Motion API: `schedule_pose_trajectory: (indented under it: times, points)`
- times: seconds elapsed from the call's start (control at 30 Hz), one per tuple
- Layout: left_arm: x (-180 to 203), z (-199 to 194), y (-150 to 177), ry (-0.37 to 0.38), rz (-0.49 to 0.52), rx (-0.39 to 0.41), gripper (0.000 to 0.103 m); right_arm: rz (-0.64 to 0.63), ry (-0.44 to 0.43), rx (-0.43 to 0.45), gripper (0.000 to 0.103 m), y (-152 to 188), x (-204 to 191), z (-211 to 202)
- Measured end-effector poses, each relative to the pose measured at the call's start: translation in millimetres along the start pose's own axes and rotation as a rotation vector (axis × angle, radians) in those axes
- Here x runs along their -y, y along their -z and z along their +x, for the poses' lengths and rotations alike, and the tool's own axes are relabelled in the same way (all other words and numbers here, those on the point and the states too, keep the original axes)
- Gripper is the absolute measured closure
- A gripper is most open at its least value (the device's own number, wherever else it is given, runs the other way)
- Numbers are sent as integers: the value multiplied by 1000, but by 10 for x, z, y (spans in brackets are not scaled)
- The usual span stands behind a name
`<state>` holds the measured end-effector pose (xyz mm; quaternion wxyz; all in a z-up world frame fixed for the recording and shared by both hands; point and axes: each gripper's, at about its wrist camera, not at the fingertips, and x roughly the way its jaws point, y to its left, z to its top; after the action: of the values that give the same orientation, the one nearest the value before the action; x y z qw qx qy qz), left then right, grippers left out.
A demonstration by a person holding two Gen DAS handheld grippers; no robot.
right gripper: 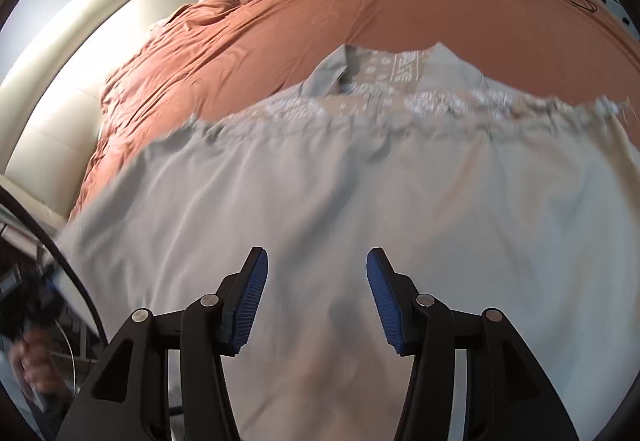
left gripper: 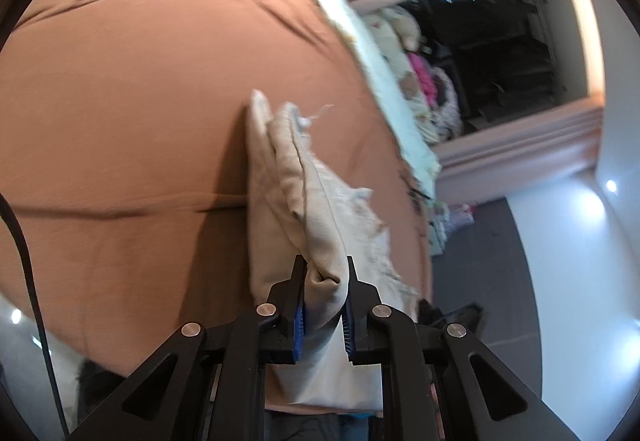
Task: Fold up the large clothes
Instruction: 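Lift the hem with both tools and fold it over toward the collar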
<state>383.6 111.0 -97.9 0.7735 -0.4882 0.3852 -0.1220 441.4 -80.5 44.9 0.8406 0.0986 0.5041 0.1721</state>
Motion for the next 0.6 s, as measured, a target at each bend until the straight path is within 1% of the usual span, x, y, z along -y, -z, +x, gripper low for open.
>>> schedule_pose_trajectory:
  times: [0.17, 0.2, 0.23, 0.27, 0.3, 0.37, 0.47, 0.53, 0.6]
  points:
    - [375, 90, -49, 60, 64, -26, 89, -1, -25, 14, 54, 402, 33, -159]
    - [443, 108, -69, 71, 74, -31, 89, 13, -33, 7, 57, 500, 61, -167]
    - [528, 133, -84, 82, 86, -36, 89, 19, -39, -1, 67, 574, 72, -182]
    - [599, 157, -96, 90, 97, -40, 89, 24, -47, -11, 72, 648, 74, -203]
    - [674, 176, -109, 98, 110, -43, 89, 34, -58, -26, 73, 743, 97, -193]
    - [844, 222, -131, 118, 137, -51, 89, 46, -72, -48, 81, 878, 119, -186]
    - [1049, 285, -163, 148, 159, -64, 89, 50, -80, -76, 83, 1049, 121, -135]
    - [1174, 342, -155, 174, 169, -83, 89, 49, -65, -74, 83, 1153, 129, -101]
    - [1278, 411, -122, 190, 177, -103, 89, 74, -75, -63, 83, 1217, 176, -85]
